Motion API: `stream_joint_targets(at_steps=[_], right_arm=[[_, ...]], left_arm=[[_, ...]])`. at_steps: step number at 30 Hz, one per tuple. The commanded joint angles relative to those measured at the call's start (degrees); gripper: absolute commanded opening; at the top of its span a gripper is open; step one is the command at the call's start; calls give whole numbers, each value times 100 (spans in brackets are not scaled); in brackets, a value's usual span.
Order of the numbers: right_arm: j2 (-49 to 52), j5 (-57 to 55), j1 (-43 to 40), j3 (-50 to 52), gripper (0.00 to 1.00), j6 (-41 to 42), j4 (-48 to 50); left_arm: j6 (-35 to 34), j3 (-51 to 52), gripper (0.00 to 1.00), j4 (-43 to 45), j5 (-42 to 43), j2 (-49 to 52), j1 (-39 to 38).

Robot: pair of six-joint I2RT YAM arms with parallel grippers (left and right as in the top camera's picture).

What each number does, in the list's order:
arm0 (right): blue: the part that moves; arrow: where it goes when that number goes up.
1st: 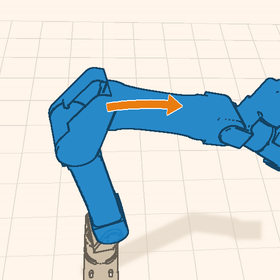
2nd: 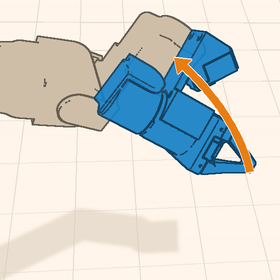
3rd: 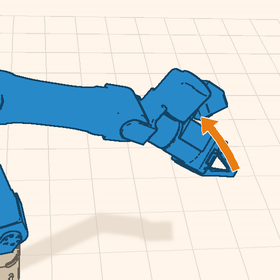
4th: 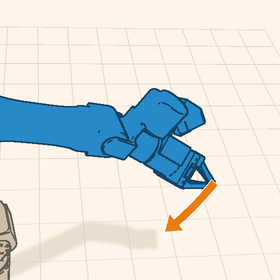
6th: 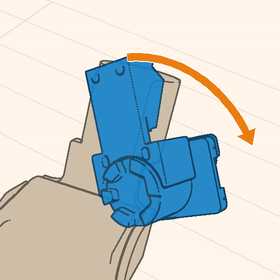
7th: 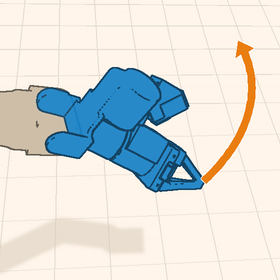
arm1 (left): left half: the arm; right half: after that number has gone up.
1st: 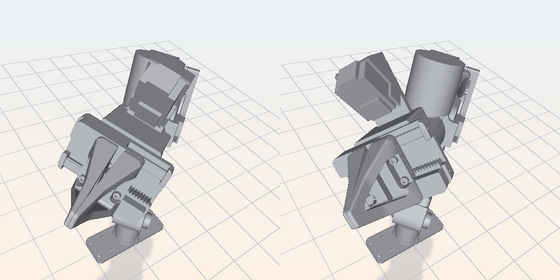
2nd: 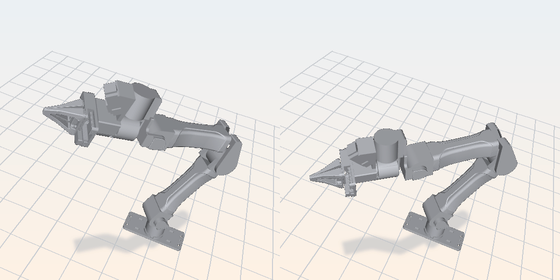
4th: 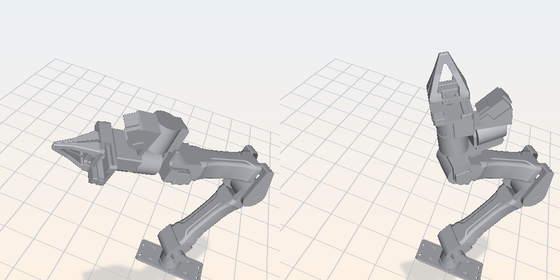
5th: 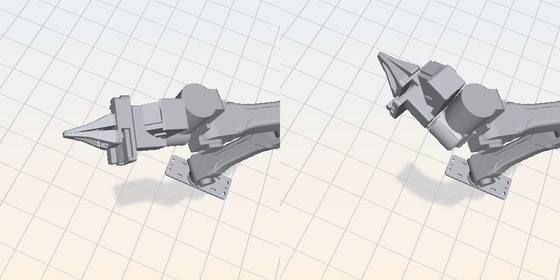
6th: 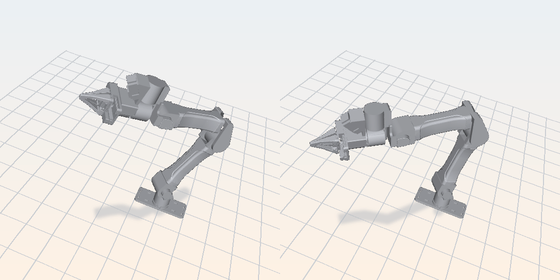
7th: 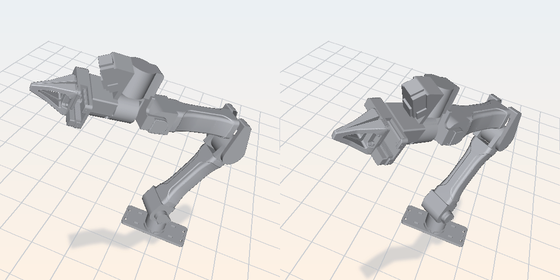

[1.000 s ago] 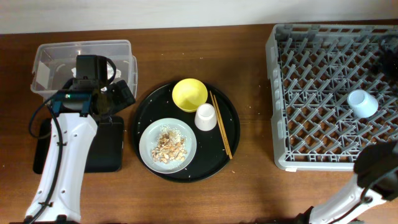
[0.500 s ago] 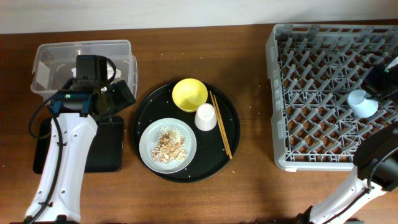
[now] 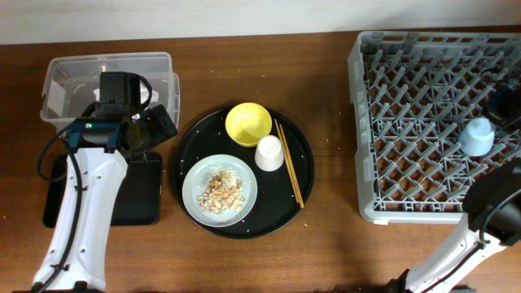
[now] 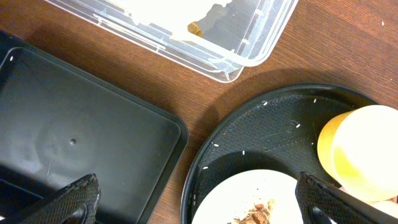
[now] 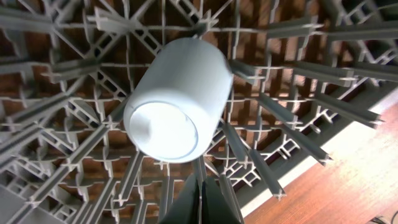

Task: Sort waste into correct bins and load items into the dishwasher rack
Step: 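Place the light-blue cup upside down in the rack with right gripper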

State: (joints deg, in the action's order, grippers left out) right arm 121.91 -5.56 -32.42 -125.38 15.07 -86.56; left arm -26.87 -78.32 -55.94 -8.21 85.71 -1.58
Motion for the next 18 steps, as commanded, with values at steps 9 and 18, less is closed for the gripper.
stream_joint_targets(at_steps=[9,18], right_arm=[[225,127,48,271,4,-129,442],[2,632,96,269,4,-109,103]], left_arm=[[-52,-63,99,11,-22,-33,0],[-52,-63,99,11,-22,-33,0]])
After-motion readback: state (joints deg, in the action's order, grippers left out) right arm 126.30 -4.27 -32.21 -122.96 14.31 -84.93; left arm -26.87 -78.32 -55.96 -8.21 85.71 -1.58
